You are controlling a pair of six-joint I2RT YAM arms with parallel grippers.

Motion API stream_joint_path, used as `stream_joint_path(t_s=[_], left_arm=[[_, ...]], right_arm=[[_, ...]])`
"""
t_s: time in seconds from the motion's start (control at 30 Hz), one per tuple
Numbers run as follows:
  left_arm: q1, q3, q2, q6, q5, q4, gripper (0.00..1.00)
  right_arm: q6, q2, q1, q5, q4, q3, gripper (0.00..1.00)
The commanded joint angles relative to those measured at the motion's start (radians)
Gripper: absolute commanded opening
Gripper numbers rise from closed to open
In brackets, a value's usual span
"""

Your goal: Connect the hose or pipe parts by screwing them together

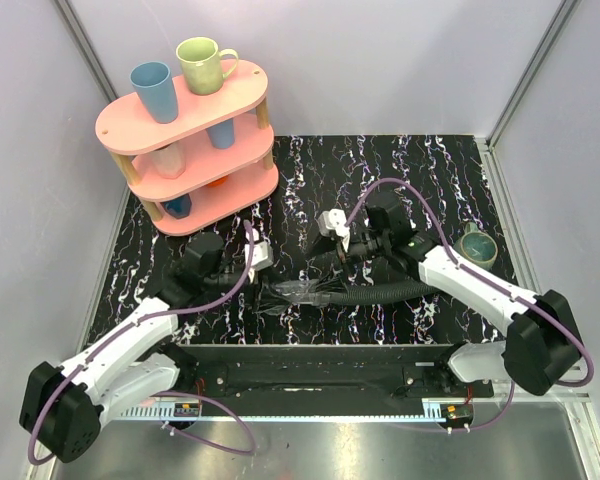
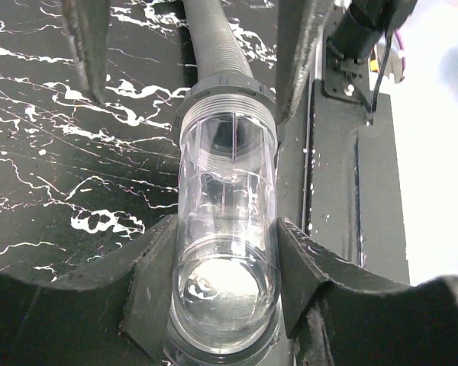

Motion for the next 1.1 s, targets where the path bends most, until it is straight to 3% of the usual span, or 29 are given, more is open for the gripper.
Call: stream_joint_path(t_s=[0.0,0.13,0.2,0.33,0.47,0.6,0.73,1.07], left_arm=[[0.035,-0.019,-0.028,-0.197,0.063,0.215,0.00],[0.070,0.008,-0.028,-0.353,0.009,0.203,0.00],[0.107,0.045,-0.014,-0.454,-0.031,0.170,0.00],[0.185,0.158,0.046,-0.576,-0.072,-0.034,0.00],[0.269,0.223,0.104,-0.726,-0.008,-0.088,0.00],[0.306,0.264,0.159,-0.902,0.084,-0.123,0.00],[0.317,0.322,0.204,-0.906,0.123,-0.243,0.00],[0.317,0.375,0.227,-0.927,0.176,-0.335,0.00]], right_arm=[[0.018,-0.057,0.005,0.068,0.060,0.000,0.93],[0.035,-0.113,0.007,0.165,0.097,-0.011,0.95],[0.054,-0.163,0.007,0.237,0.207,-0.032,0.96],[0.019,-0.235,0.005,0.295,0.327,-0.117,0.97],[-0.083,-0.255,0.005,0.234,0.349,-0.161,0.98],[-0.080,-0.223,0.005,0.248,0.501,-0.253,0.98],[-0.071,-0.229,0.009,0.307,0.628,-0.304,0.99],[-0.202,-0.167,0.030,0.318,0.593,-0.272,0.98]])
